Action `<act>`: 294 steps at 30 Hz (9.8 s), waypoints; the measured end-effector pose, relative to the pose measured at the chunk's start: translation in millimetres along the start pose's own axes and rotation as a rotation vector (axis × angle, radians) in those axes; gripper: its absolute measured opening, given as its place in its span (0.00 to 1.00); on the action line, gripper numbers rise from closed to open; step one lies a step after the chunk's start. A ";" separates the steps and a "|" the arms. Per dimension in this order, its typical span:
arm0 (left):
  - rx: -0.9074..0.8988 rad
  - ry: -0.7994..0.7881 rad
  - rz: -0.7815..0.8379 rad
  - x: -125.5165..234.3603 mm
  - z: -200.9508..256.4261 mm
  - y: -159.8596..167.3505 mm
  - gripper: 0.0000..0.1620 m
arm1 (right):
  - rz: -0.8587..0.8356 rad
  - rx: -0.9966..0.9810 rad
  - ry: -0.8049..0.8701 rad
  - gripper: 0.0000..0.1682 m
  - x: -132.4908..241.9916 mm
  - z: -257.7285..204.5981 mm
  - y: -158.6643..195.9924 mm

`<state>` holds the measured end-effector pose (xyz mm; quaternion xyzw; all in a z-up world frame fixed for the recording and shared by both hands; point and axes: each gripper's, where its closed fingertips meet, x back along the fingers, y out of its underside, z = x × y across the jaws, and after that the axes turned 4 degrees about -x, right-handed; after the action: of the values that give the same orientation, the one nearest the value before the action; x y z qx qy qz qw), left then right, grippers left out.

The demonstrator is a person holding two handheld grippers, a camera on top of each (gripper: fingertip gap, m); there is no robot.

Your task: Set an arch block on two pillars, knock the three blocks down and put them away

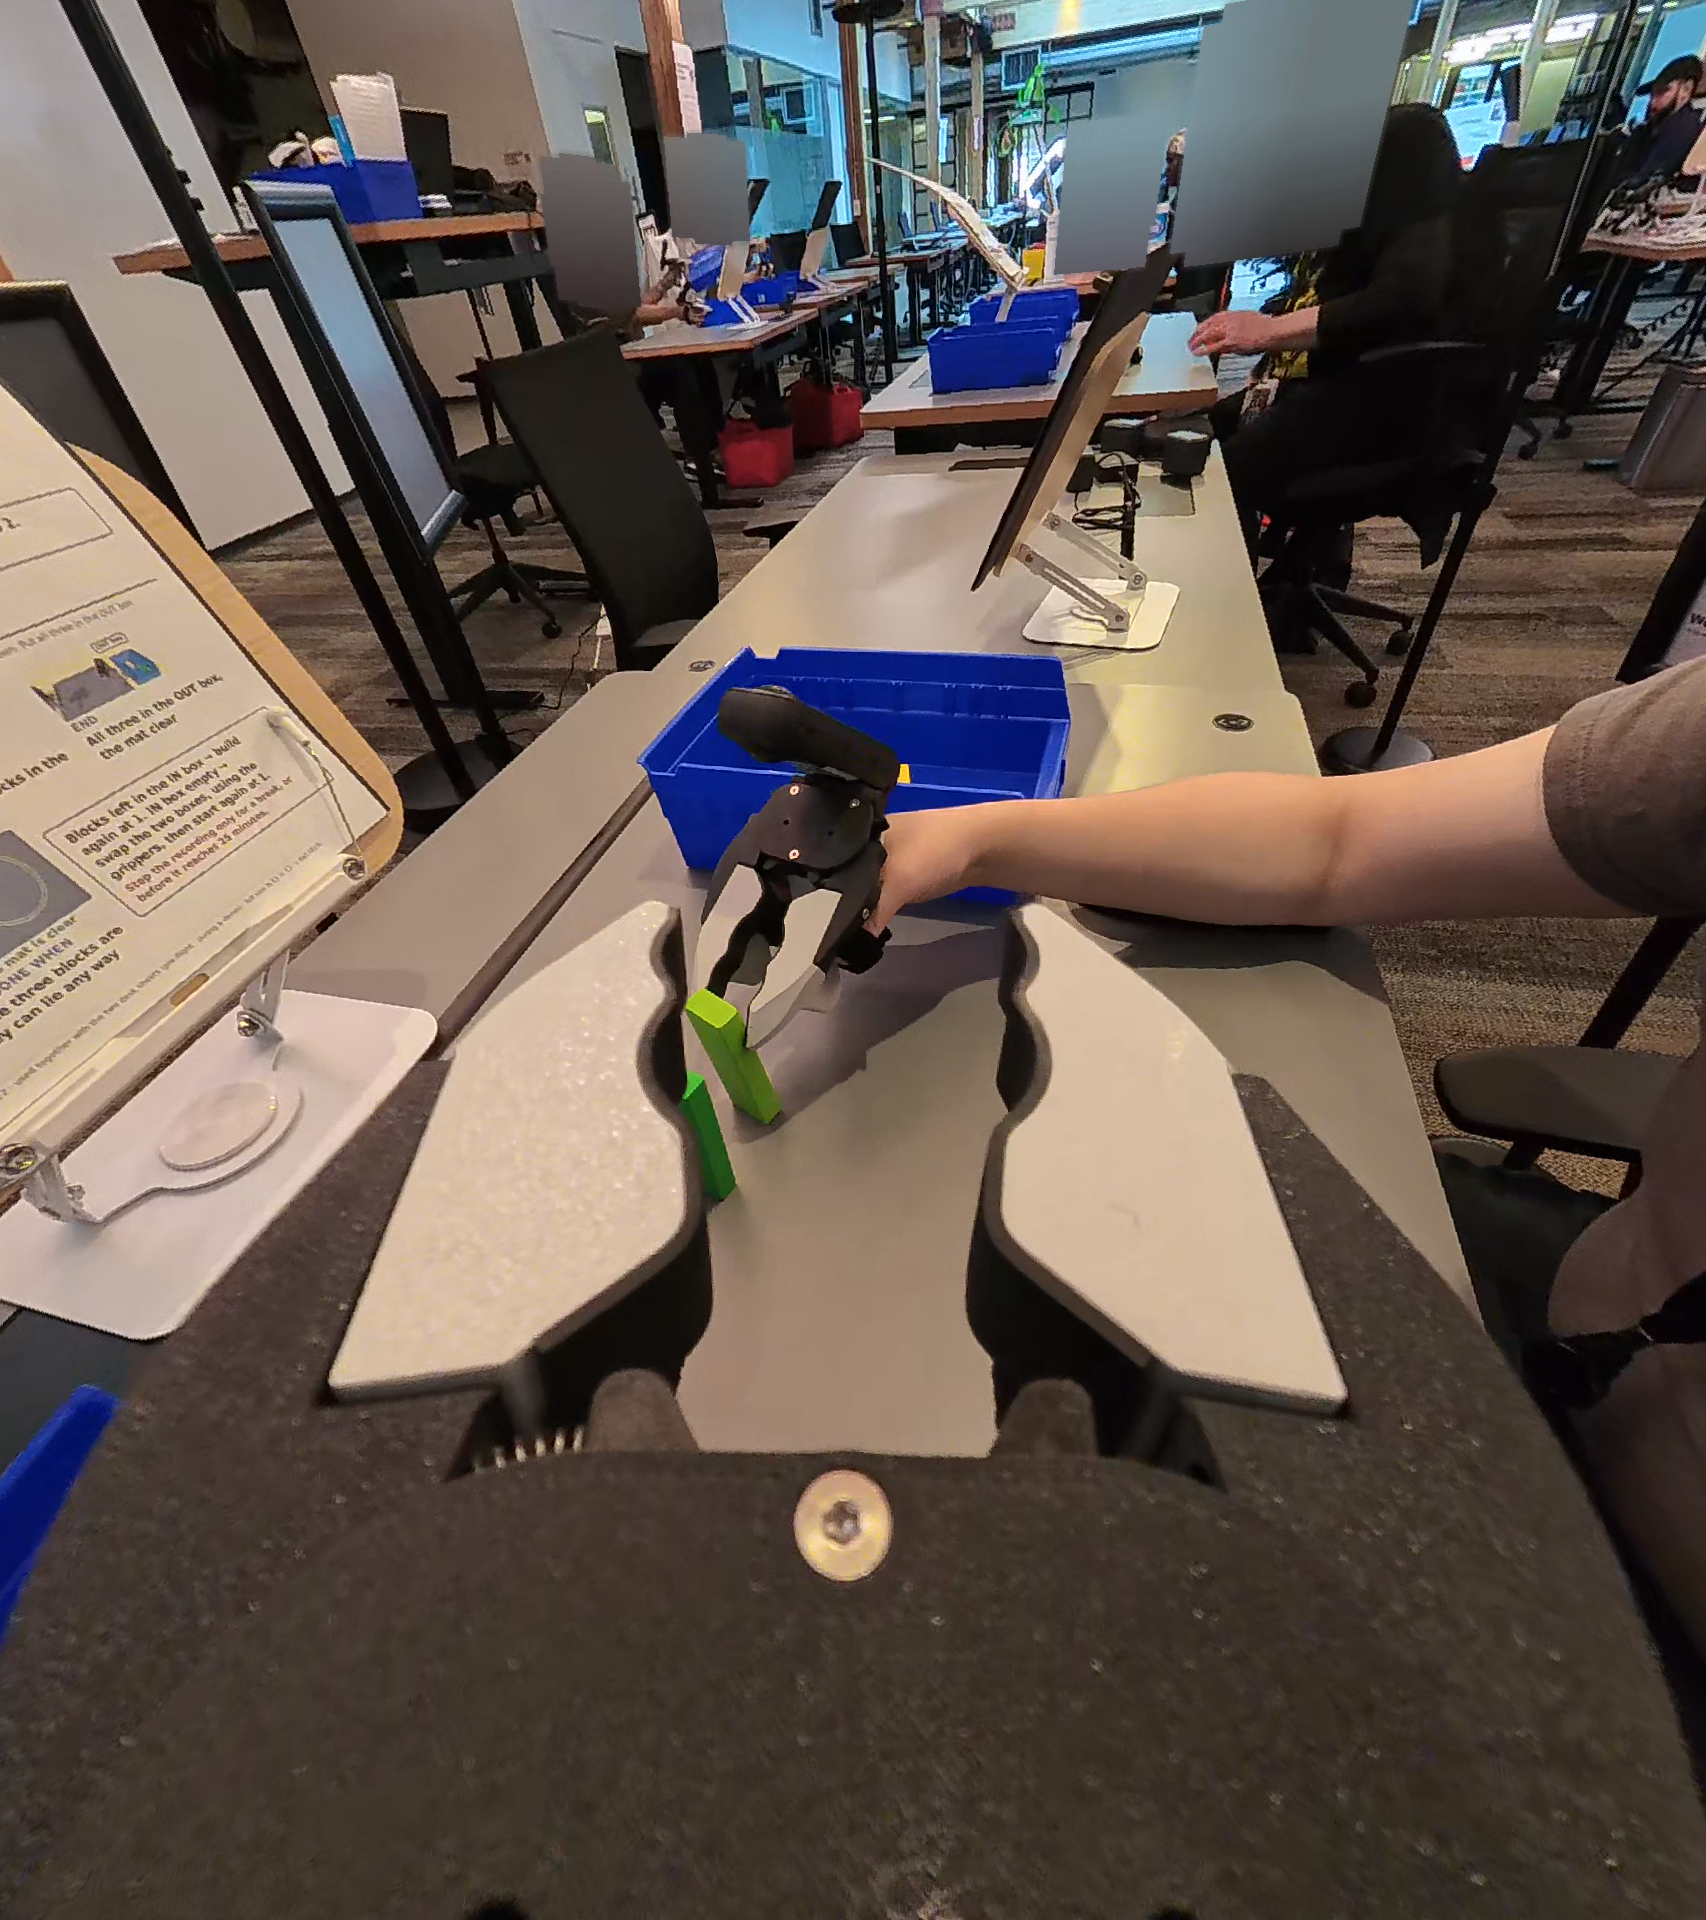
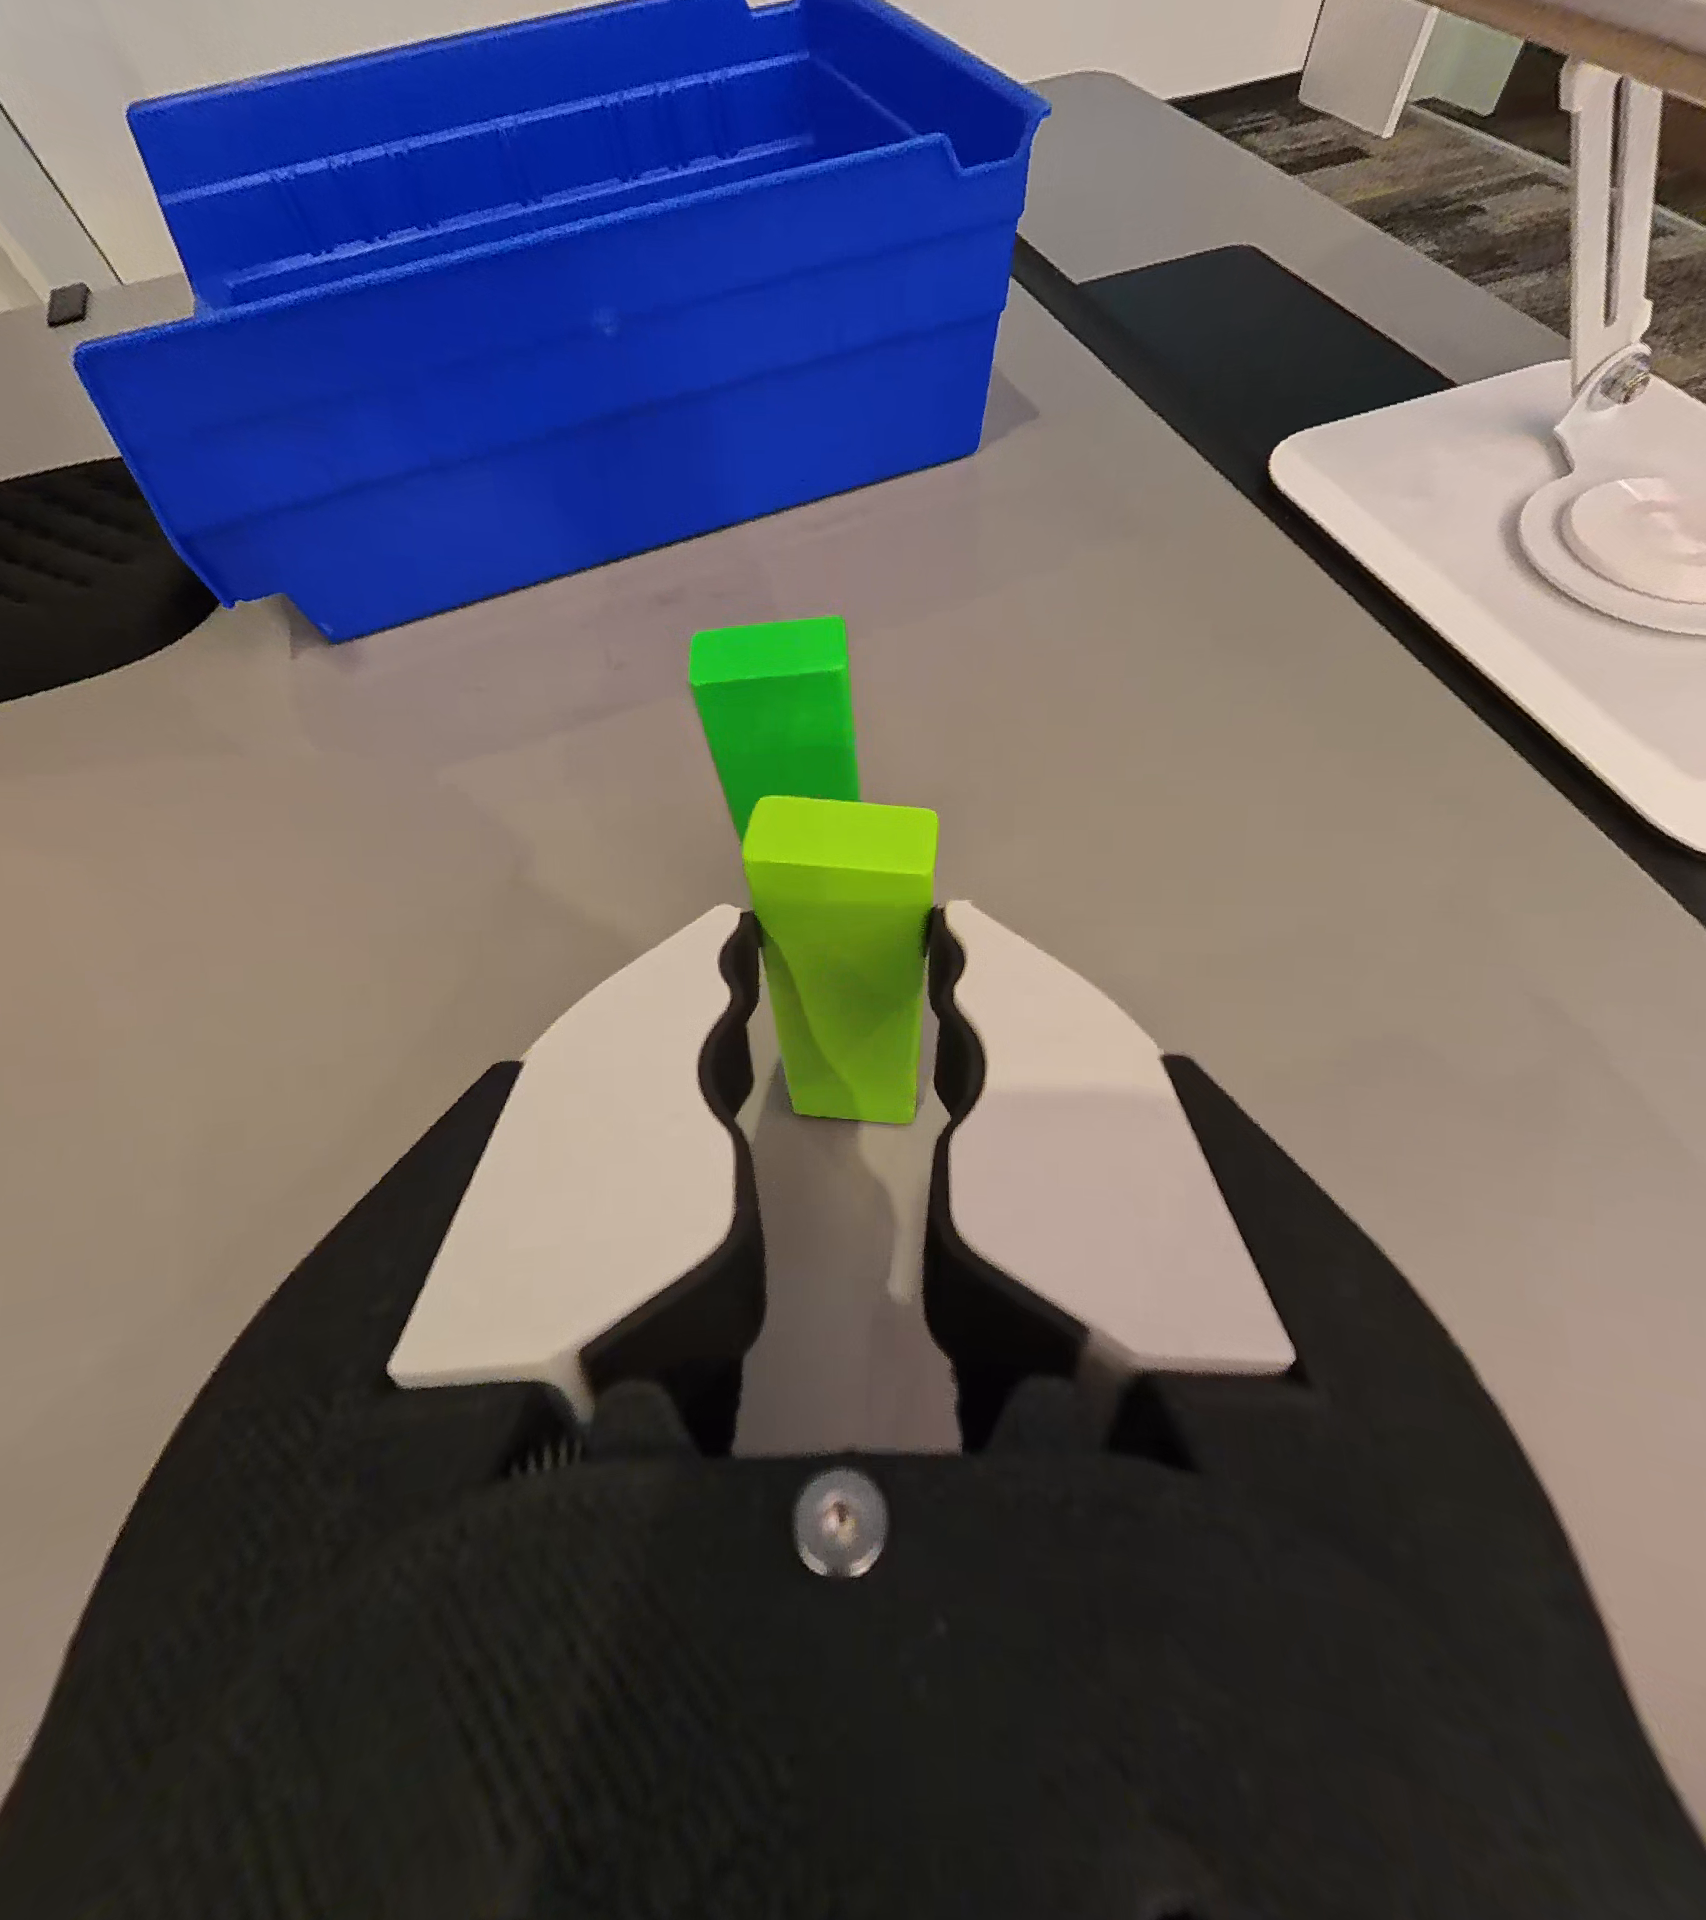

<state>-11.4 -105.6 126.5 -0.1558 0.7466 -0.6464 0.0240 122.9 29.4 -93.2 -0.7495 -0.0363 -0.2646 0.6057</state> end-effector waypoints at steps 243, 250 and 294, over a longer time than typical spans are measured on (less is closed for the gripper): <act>0.003 -0.091 -0.287 -63.2 -23.8 47.1 0.22 | -0.376 0.315 -0.206 0.31 22.7 8.4 9.4; 0.007 -0.122 -0.275 -54.5 -30.3 42.9 0.22 | -0.318 0.159 -0.016 0.35 34.5 -0.7 -63.4; 0.000 -0.144 -0.256 -22.7 -32.6 33.1 0.22 | -0.789 0.240 -0.094 0.19 -21.5 -10.5 -20.5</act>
<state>-4.3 -64.6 95.9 -0.2957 0.7168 -0.6314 -0.0047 93.0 30.7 -83.1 -0.6135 -0.3792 -0.4358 0.5384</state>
